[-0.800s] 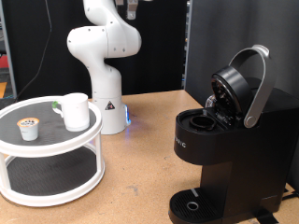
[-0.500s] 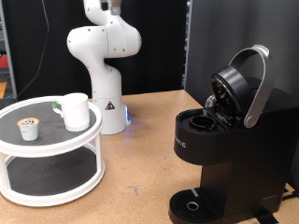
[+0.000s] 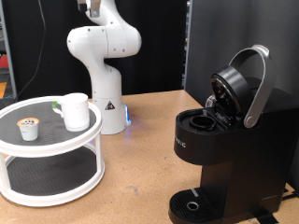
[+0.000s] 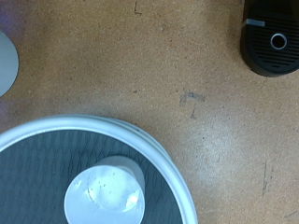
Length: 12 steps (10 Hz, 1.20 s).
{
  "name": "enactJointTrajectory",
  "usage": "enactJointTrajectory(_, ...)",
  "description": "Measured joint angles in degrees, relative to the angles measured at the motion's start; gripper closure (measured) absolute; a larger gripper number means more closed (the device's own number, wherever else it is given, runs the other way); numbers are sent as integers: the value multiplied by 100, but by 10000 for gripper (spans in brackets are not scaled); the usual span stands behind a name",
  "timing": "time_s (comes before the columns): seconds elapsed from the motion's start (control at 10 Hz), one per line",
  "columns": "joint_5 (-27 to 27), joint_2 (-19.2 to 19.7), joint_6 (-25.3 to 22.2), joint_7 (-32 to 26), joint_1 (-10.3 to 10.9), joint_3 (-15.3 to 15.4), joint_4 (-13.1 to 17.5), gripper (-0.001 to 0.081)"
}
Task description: Make a cup of coffee with the keurig machine
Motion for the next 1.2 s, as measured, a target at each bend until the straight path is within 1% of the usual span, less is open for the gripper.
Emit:
enactJointTrajectory(0.1, -53, 79, 92, -23, -6, -33, 4, 3)
enactJointTrajectory(0.2, -101, 211, 238, -93, -16, -131, 32, 3)
enactJointTrajectory(0.4, -265, 531, 437, -434, -23, -388, 192, 3)
enactJointTrajectory(0.6, -465, 836, 500, -1099, -22, -652, 445, 3)
enactJointTrajectory(0.7, -471, 1014, 498, -1346, -1, -732, 600, 3)
enactJointTrajectory(0.9, -407, 1010, 502, -1255, -11, -745, 589, 3)
enactJointTrajectory(1.0, -259, 1009, 539, -1251, -23, -825, 601, 3)
enactJointTrajectory(1.1, -196, 1012, 550, -1288, -37, -967, 634, 3)
enactJointTrajectory(1.2, -195, 1019, 546, -1444, -57, -1130, 679, 3)
